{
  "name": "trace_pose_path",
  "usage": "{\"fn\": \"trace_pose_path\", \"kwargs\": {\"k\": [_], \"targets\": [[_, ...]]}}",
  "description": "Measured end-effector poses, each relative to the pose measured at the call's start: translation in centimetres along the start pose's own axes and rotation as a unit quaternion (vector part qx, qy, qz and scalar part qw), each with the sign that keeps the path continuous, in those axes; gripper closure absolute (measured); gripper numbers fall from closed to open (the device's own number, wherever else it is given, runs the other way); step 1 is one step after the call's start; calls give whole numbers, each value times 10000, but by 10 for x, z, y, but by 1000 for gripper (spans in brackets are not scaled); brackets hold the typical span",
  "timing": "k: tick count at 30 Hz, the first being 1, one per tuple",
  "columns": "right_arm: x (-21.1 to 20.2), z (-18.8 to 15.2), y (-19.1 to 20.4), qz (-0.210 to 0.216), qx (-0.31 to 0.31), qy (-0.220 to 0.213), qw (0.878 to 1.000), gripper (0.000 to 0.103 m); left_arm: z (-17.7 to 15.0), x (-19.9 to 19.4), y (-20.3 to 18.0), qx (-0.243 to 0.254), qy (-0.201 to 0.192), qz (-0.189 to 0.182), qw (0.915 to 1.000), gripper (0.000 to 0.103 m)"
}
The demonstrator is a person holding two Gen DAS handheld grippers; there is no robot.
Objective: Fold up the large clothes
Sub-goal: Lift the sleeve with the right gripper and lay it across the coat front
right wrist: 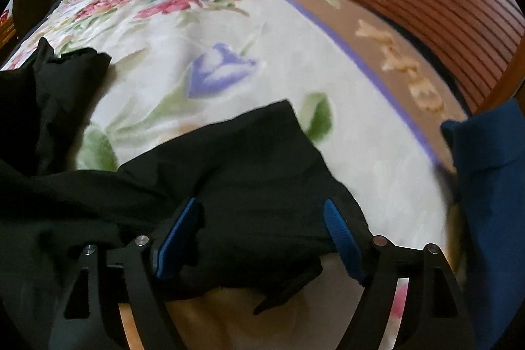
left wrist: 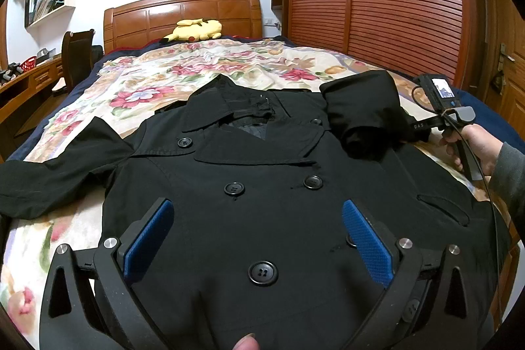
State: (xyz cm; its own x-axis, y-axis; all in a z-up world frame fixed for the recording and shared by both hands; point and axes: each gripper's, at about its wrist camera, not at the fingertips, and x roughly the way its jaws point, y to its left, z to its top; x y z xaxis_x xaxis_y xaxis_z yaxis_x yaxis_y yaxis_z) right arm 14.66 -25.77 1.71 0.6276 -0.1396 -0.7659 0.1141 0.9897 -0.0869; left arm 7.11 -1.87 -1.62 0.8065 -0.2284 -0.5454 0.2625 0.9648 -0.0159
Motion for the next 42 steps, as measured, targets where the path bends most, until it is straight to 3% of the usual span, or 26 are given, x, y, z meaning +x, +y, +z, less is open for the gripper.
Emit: {"fn": "trace_pose_path", "kwargs": {"k": [5, 8, 10, 12, 15, 20, 24, 32, 35, 39, 42], "targets": [[5, -3, -8, 179, 105, 99, 9997, 23, 0, 0, 2, -10, -10, -4, 10000, 0], [7, -2, -2, 278, -110, 53, 9995, 42, -2, -3, 6, -24, -22, -15, 10000, 0], [2, -2, 4, 421, -308, 7, 9986, 72, -2, -5, 9, -17, -26, -6, 10000, 0], [-10, -3, 11, 436, -556, -96, 9975, 80, -3, -7, 13, -19, -36, 25, 10000, 0], [-33, 5, 22, 628, -649, -464, 9948, 81, -5, -13, 22, -72, -72, 65, 9999, 0], [-91, 24, 60, 1038, -810, -1276, 9830, 81, -9, -20, 40, -156, -103, 202, 9996, 0], [-139, 32, 112, 1492, -1199, -1793, 9650, 81, -13, -25, 57, -277, -110, 316, 9991, 0], [-194, 19, 206, 2415, -1952, -2226, 9241, 80, -15, -32, 79, -509, -161, 378, 9979, 0], [-202, 11, 228, 2638, -2165, -2214, 9135, 65, -15, -31, 79, -491, -164, 375, 9980, 0], [-211, 6, 225, 3069, -2364, -2247, 8941, 32, -15, -32, 78, -467, -163, 368, 9981, 0], [-215, 5, 213, 3079, -2348, -2308, 8926, 28, -15, -33, 79, -464, -161, 366, 9981, 0]]}}
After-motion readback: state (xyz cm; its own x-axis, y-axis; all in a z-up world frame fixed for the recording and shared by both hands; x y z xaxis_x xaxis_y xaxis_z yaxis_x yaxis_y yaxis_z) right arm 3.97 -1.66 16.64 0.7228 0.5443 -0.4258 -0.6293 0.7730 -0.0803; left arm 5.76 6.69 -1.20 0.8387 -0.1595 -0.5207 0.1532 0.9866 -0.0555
